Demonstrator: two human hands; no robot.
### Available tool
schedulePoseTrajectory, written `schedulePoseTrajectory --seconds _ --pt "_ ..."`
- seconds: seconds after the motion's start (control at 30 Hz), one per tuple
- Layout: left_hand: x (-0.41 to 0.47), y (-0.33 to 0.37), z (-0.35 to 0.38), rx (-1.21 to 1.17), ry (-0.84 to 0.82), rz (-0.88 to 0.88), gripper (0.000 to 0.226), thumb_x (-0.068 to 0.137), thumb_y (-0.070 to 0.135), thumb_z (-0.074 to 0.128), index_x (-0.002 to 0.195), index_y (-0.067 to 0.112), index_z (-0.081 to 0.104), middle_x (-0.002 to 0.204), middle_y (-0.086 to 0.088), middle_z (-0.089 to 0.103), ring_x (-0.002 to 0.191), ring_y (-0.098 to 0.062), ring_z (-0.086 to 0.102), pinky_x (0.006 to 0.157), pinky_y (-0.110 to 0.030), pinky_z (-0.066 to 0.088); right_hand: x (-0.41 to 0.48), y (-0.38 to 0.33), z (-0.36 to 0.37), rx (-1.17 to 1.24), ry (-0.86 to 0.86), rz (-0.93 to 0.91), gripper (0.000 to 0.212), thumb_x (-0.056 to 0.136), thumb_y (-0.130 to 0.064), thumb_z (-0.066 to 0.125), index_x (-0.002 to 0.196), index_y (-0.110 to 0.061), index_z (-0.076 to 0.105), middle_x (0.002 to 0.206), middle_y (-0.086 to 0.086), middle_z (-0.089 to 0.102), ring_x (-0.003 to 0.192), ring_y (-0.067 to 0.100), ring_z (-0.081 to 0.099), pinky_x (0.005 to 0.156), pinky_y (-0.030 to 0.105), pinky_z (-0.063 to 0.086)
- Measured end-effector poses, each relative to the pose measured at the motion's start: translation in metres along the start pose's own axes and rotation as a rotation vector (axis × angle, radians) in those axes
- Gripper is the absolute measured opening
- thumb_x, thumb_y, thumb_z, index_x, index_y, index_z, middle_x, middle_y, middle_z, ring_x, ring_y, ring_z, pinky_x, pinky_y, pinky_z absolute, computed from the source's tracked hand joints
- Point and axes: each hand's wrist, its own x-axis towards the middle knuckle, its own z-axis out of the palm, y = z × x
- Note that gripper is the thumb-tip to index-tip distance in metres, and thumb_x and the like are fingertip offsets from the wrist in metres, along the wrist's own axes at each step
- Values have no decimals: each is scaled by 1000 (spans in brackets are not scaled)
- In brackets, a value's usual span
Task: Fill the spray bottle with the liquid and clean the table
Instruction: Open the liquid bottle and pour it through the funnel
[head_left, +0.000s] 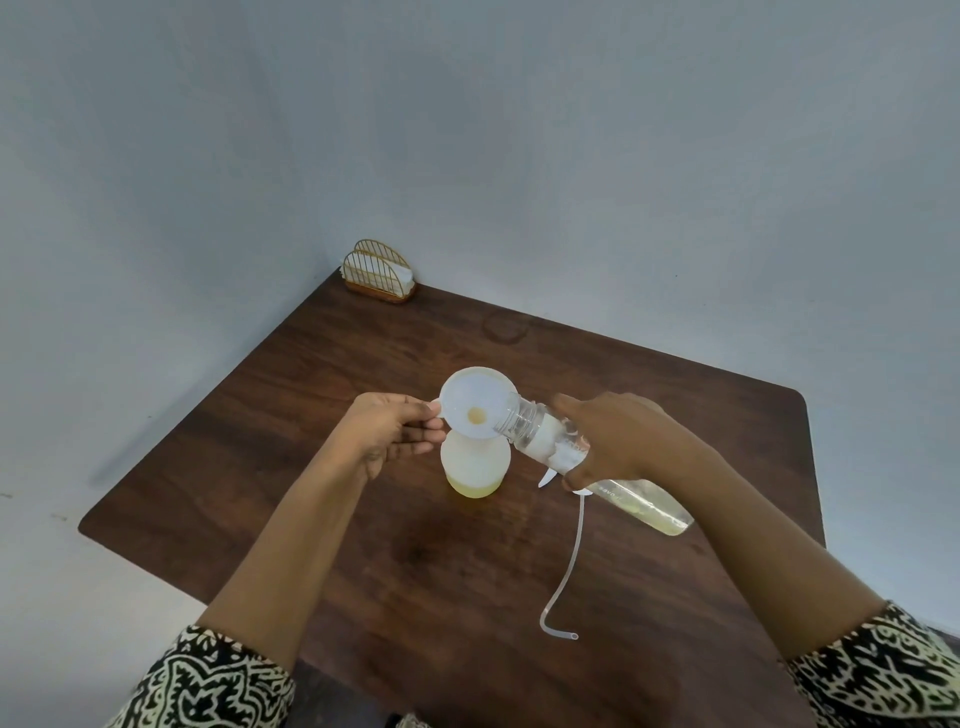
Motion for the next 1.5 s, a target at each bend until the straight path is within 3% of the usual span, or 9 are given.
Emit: schedulePoseTrajectory --seconds 0.17,0.4,0.57,0.73,0.87,1.1,1.4,1.5 --pt "0 2 -1 -10 0 -15 9 88 9 67 83 2 70 61 -4 72 55 -11 70 51 -21 57 2 1 8 55 17 6 66 67 -50 73 120 -24 43 97 -9 65 73 16 57 63 28 48" --pt "-1 9 -4 17 4 -26 9 87 10 68 83 2 70 63 -5 72 55 -11 70 50 -21 56 -1 -2 12 209 54 9 56 71 -45 75 108 -23 40 73 -18 39 61 8 44 52 21 29" --pt "-1 10 -2 55 11 -37 10 88 10 68 82 3 70 69 -8 71 57 -12 70 49 -21 56 -3 2 15 292 69 10 59 68 -48 77 97 -31 29 81 -13 50 67 12 51 56 23 36" --pt "0 11 1 55 14 -53 12 88 10 67 79 3 69 67 -8 70 54 -11 69 48 -21 55 -6 6 12 336 107 40 56 65 -48 77 100 -27 37 88 -4 63 74 20 60 66 33 50" --pt "2 11 0 52 -1 -82 16 87 12 67 76 2 68 57 -5 68 48 -11 67 46 -21 55 -9 4 9 397 141 44 54 65 -47 76 98 -31 36 87 -9 60 74 18 60 65 30 49" --pt "0 5 4 133 -15 -105 20 88 22 65 75 6 65 51 1 58 38 -7 52 39 -18 44 -14 -1 -7 573 211 27 59 65 -44 78 110 -27 44 96 -10 67 79 12 65 73 33 55" --pt "-6 9 -3 225 3 -93 42 86 49 63 85 8 68 66 -3 61 50 -11 54 46 -21 42 -14 -13 -32 668 278 -23 67 67 -48 80 120 -33 42 105 -17 65 89 4 64 79 24 53" --pt "-13 11 -11 239 172 38 45 86 53 60 88 9 68 76 -5 67 61 -15 59 52 -23 44 -15 -23 -47 732 311 -49 65 66 -50 80 117 -38 42 104 -21 64 91 0 63 81 24 51"
